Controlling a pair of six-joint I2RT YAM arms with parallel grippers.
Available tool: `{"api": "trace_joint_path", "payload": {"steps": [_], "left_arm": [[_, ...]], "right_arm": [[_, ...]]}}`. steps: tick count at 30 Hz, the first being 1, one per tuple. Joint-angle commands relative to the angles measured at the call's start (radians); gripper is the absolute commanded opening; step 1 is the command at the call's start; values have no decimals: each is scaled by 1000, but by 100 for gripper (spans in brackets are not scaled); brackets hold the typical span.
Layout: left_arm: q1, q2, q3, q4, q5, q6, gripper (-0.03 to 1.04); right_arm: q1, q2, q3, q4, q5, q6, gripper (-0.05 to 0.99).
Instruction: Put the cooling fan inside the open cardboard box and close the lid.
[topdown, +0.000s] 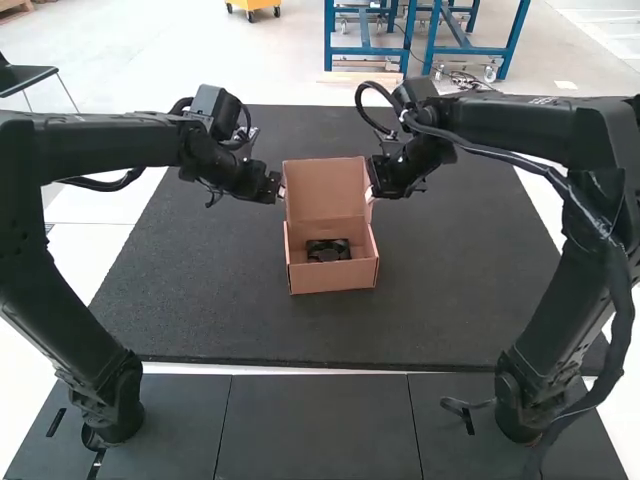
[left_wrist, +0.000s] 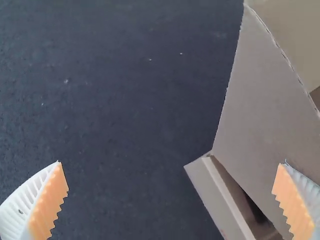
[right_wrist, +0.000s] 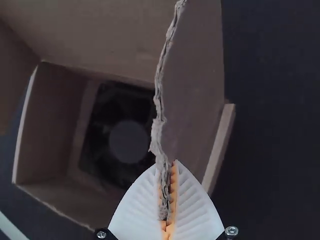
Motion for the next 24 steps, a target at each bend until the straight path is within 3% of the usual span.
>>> {"api": "trace_joint_path", "payload": {"steps": [1,24], "left_arm": [[-8,-24,-10,0,17,-10,97],[-28,-36,-67,-29,29,-4,97]], "right_arm": [[27,-33,-28,-13,-37,-17,-1],[56,-36,-83,-42,-34,-49,-1]]}}
